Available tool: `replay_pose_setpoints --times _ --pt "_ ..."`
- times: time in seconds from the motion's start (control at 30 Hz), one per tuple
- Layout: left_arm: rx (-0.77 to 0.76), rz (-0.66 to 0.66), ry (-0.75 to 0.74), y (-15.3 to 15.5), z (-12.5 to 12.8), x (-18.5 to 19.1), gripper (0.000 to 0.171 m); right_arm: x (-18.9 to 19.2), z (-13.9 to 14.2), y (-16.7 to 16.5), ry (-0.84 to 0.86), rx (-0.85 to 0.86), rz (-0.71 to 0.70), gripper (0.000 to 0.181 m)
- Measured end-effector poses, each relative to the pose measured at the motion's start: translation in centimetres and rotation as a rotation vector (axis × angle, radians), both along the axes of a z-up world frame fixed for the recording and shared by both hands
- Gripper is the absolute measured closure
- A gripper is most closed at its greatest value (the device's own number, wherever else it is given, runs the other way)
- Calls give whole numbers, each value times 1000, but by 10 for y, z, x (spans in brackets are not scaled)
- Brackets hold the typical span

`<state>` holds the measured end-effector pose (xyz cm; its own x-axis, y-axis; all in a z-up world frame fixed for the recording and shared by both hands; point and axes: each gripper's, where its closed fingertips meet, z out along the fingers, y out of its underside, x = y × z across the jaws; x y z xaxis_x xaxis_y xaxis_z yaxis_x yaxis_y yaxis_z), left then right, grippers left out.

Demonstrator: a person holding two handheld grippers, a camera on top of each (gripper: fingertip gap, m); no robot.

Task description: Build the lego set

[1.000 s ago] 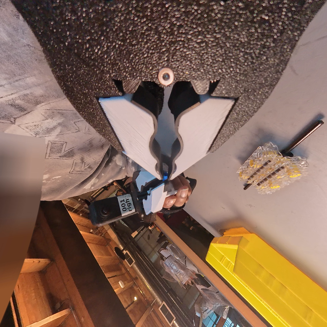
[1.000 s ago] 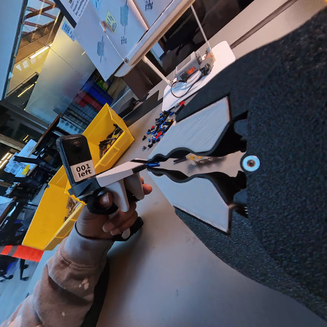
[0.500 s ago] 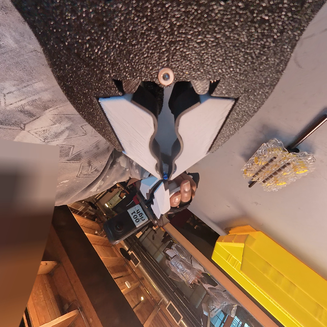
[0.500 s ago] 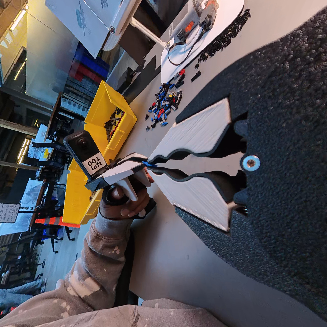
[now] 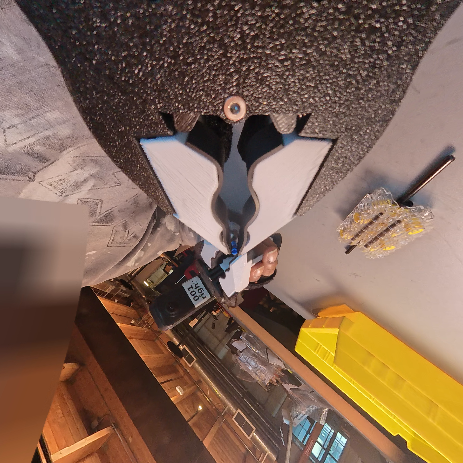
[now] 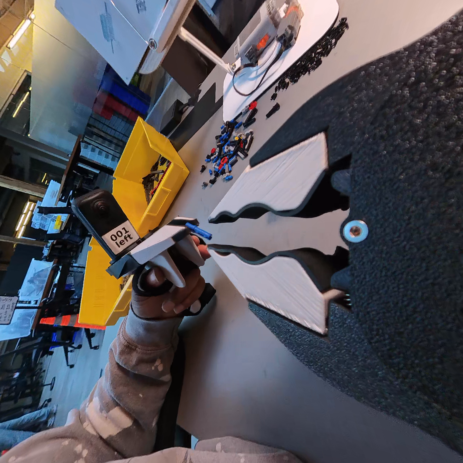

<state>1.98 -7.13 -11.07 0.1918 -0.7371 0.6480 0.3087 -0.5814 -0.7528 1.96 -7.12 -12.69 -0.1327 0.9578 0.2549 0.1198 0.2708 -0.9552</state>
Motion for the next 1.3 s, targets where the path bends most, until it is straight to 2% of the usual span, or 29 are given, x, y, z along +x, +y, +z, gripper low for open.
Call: replay_pose_setpoints --times 0.07,0.2,0.37,0.7,0.83,1.0,1.17,1.3 --pt "12 1 2 0 0 1 168 -2 -2 0 0 32 -9 179" --pt "37 6 44 -1 -3 3 168 1 4 3 19 23 -20 179" --pt "51 14 82 -1 -8 3 168 2 -5 4 -24 73 -26 179" --pt "79 -10 136 -6 -13 10 168 0 -8 -3 -34 49 7 180" --pt "108 2 200 -5 -17 9 168 -1 -12 -2 -49 44 5 179" --pt "176 30 398 -3 -33 6 168 -3 -29 1 -134 0 5 179" --pt "280 -3 730 -8 -66 -1 168 7 -59 -3 -340 -38 67 154" --pt "311 -94 892 -21 -89 2 168 21 -92 -11 -550 -57 115 136"
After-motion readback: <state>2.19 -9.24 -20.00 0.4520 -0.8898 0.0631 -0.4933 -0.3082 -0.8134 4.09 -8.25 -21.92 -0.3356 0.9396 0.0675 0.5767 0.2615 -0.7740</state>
